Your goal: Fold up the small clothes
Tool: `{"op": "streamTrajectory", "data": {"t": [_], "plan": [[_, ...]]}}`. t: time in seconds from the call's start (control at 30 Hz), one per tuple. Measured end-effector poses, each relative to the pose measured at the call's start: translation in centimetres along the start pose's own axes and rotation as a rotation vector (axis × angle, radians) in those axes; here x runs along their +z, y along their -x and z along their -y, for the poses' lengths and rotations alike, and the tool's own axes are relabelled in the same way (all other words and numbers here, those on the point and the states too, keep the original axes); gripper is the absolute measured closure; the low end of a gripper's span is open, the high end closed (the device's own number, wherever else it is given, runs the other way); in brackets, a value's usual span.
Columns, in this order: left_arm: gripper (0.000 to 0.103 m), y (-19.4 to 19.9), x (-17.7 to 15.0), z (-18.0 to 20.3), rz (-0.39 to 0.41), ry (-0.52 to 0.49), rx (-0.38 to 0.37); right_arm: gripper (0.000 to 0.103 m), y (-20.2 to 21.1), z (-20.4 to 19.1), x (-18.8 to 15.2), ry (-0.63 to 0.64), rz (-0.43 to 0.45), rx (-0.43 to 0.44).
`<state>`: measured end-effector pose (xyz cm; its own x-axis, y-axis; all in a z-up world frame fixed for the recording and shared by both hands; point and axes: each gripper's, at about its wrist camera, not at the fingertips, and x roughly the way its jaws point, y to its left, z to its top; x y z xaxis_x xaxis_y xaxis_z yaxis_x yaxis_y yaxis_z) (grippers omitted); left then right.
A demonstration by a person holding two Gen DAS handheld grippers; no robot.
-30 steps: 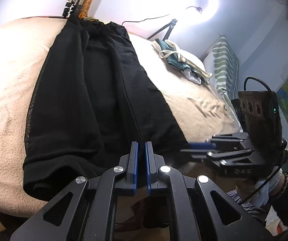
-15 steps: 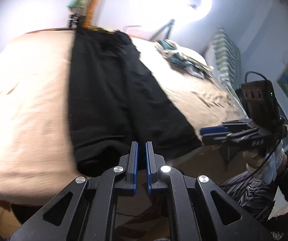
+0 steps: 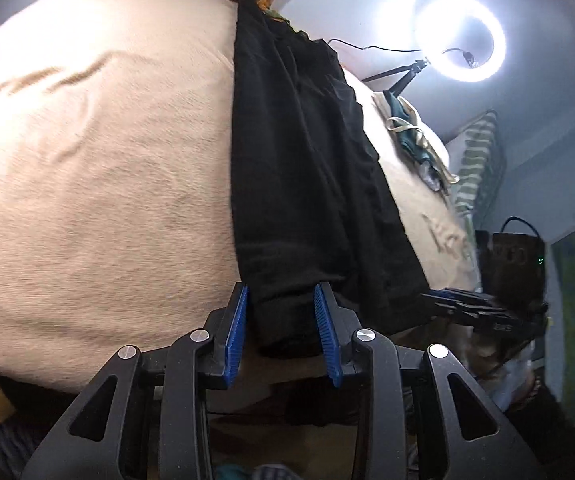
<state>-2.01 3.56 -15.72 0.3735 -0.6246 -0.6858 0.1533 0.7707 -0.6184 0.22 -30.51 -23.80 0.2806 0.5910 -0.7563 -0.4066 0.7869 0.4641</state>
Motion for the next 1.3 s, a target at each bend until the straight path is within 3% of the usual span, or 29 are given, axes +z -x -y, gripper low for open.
{"op": "streamTrajectory", "data": {"t": [0.03,0.07,0.1,0.13,0.33,0.5,0.63,0.7,0.9,1.3], "plan": [[0.075,-0.2,-0.1,0.1,0.001,-0.007,-0.007,0.092,-0.2,0.4,0.1,-0.018,-0.005,0.008],[0.079,-0.3,-0.1,0.4,0.003,-0.018,-0.002,0.094,-0.4,0.7,0.2,-0.034,-0.013,0.012],[0.098,-0.4,-0.1,0.5,0.001,-0.029,-0.005,0.095,-0.5,1.1,0.2,-0.046,-0.014,0.016],[0.1,-0.4,-0.1,0.7,-0.006,-0.035,-0.007,0.096,-0.4,1.4,0.2,-0.052,-0.013,0.027],[0.099,1.8,-1.0,1.3,0.018,-0.068,0.01,0.098,1.2,0.9,-0.8,-0.059,0.028,0.096],[0.099,0.8,-1.8,1.1,-0.02,-0.112,0.063,0.098,-1.1,0.7,-1.8,-0.046,-0.038,0.032],[0.099,1.1,-1.6,1.3,-0.025,-0.124,0.071,0.097,-0.7,0.0,-1.2,-0.017,-0.021,0.012],[0.097,1.9,-1.3,1.7,-0.015,-0.15,0.085,0.089,-0.5,0.1,-0.8,-0.022,-0.028,0.031],[0.096,4.1,1.3,3.1,0.04,-0.215,0.116,0.071,2.8,0.2,0.7,0.028,0.064,0.056],[0.096,6.0,9.7,5.0,0.169,-0.296,0.265,0.07,7.5,0.1,7.1,0.059,0.229,0.007]]}}
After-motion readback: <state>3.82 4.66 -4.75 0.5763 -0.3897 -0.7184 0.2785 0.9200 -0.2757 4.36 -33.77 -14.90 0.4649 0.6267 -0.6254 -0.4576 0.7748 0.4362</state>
